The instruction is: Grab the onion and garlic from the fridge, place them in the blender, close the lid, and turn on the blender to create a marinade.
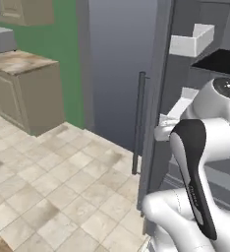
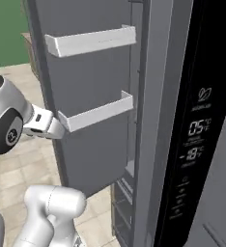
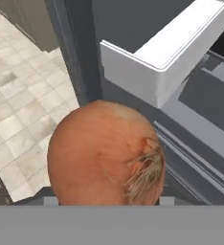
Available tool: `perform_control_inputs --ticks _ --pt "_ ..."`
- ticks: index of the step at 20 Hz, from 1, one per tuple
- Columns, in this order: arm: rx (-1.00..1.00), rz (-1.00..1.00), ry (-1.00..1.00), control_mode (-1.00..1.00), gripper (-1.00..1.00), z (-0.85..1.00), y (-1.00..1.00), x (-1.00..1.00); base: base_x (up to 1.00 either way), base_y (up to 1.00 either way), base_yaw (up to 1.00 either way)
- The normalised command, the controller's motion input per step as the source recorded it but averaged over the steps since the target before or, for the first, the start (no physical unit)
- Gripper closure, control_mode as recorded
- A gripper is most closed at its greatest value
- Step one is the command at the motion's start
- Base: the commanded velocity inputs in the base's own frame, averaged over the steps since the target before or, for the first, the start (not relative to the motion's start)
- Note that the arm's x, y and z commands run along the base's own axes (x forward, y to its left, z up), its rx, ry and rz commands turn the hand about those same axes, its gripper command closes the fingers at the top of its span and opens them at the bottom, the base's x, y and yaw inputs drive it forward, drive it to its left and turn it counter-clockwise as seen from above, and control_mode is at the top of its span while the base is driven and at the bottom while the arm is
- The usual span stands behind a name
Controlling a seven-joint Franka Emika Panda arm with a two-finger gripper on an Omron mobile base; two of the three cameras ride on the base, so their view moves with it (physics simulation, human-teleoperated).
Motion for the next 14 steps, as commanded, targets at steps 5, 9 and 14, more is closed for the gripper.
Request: perform_control_inputs --ticks 5,9,14 --pt "0.0 0.0 0.0 1.0 1.0 0.0 0.0 0.0 -0.15 0.51 0.88" --pt "0.0 0.0 0.0 1.0 1.0 0.0 0.0 0.0 0.16 0.6 0.75" --pt "0.0 0.0 0.0 1.0 1.0 0.0 0.0 0.0 0.92 0.22 0.44"
